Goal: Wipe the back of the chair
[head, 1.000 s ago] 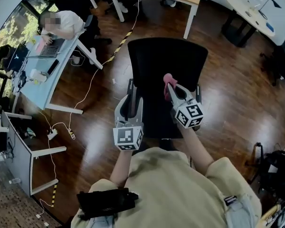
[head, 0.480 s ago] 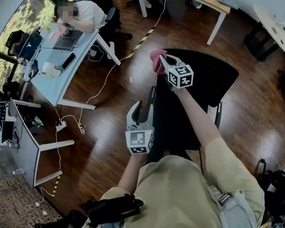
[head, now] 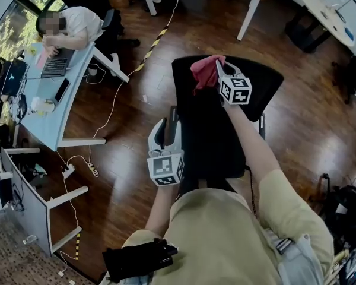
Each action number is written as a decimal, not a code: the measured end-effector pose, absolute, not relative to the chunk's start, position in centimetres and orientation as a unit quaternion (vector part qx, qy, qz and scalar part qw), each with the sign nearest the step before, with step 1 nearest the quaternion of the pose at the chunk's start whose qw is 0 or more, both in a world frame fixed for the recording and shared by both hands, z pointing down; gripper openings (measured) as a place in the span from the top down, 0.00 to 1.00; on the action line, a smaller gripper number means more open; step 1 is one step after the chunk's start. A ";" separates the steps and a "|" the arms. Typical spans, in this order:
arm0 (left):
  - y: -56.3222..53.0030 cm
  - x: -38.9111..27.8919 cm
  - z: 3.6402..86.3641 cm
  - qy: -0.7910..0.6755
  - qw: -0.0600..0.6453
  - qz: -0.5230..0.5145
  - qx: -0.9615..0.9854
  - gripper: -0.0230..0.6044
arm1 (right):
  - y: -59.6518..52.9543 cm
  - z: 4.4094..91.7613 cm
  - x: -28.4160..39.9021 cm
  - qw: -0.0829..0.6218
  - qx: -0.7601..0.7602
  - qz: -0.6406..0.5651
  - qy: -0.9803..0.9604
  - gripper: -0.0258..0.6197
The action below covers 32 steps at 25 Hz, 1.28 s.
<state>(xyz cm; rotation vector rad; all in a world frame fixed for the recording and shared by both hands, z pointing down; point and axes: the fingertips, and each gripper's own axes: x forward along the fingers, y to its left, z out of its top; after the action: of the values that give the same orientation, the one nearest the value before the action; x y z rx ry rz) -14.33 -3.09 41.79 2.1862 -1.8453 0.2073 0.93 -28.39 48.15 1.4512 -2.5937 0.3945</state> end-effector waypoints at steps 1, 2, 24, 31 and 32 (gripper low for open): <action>-3.7 -13.4 41.9 -0.628 0.137 0.074 0.763 0.73 | -28.5 48.1 3.7 0.070 0.502 0.130 -0.852 0.93; -4.2 -12.3 41.9 -0.618 0.137 0.076 0.770 0.73 | -28.5 48.1 6.7 0.068 0.523 0.130 -0.839 0.93; -4.7 -10.6 41.3 -0.630 0.133 0.094 0.759 0.73 | -23.4 49.1 -7.1 0.028 0.357 0.176 -0.917 0.93; -2.9 -14.6 41.8 -0.660 0.138 0.106 0.731 0.73 | -26.5 50.7 -10.1 0.024 0.380 0.199 -0.903 0.93; -3.1 -14.7 41.9 -0.660 0.140 0.105 0.731 0.73 | -26.7 51.0 -8.6 0.023 0.387 0.197 -0.900 0.93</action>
<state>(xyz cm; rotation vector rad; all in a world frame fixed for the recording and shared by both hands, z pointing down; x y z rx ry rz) -14.68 -3.06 41.95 2.1119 -1.9066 0.3047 -8.57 -26.67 51.00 1.1982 -2.7876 0.6094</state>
